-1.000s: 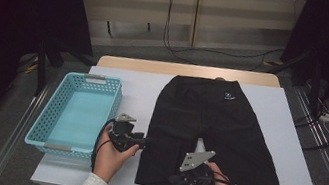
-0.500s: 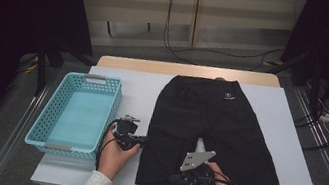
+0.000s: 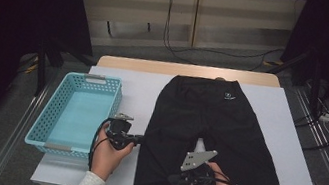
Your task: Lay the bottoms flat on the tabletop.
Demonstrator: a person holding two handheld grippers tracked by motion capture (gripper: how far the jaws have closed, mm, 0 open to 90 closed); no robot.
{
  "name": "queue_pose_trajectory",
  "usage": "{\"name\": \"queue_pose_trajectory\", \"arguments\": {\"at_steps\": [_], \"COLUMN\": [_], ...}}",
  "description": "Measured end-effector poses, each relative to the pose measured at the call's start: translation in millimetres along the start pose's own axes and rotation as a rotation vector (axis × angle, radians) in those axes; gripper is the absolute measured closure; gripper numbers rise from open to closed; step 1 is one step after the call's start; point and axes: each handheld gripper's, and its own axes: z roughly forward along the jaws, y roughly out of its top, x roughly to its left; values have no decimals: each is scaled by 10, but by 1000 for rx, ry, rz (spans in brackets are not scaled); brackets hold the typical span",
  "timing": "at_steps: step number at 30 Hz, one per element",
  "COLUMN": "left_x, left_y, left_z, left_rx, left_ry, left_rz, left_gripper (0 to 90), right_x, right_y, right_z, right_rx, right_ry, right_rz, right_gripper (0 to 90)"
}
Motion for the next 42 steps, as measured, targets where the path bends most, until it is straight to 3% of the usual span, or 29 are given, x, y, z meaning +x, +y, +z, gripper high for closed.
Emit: {"name": "queue_pose_trajectory", "arguments": {"at_steps": [4,7,8,9,10,12,15,17,19,21,23,25,27,30,31,33,34,39,42], "left_x": [-18,-7,-4,1,12,19,15,1,-10,-14,-19,-24,-32,-43,-51,-58,-62,-49,-44], "left_y": [-1,-29,-42,-48,-42,-43,-45,-46,-45,-46,-44,-43,-40,-36,-36,-33,-33,-36,-35], "left_z": [69,80,92,94,86,89,96,101,105,108,109,113,119,131,137,142,145,141,139], "left_rx": [12,1,3,3,5,4,5,12,15,18,24,28,30,37,35,41,40,40,43], "left_ry": [15,36,42,39,35,38,20,7,12,11,11,13,22,12,10,6,4,-4,-12], "left_rz": [25,41,54,55,49,47,35,32,32,35,30,28,25,33,29,32,30,20,14], "left_gripper": [867,776,717,712,711,701,701,721,731,754,775,802,828,857,864,873,876,883,883], "right_x": [22,25,23,15,-12,-83,-212,-304,-370,-410,-430,-431,-439,-447,-453,-472,-485,-522,-526], "right_y": [-20,-28,-21,-11,1,16,-11,-56,-87,-99,-94,-81,-77,-89,-92,-96,-105,-173,-225], "right_z": [30,28,7,-28,-73,-180,-296,-336,-353,-356,-319,-253,-183,-108,-109,-127,-139,-300,-400], "right_rx": [26,41,37,20,-4,-49,-66,-83,-79,-82,-79,-50,-15,19,12,16,16,-8,0], "right_ry": [19,26,20,18,-2,-53,-195,-236,-258,-310,-314,-327,-339,-353,-351,-349,-346,-308,-326], "right_rz": [-10,-19,-20,-11,-1,36,80,127,139,161,161,136,145,134,134,138,137,177,171], "right_gripper": [891,888,873,819,763,746,685,637,620,586,587,609,612,688,757,883,900,900,900]}}
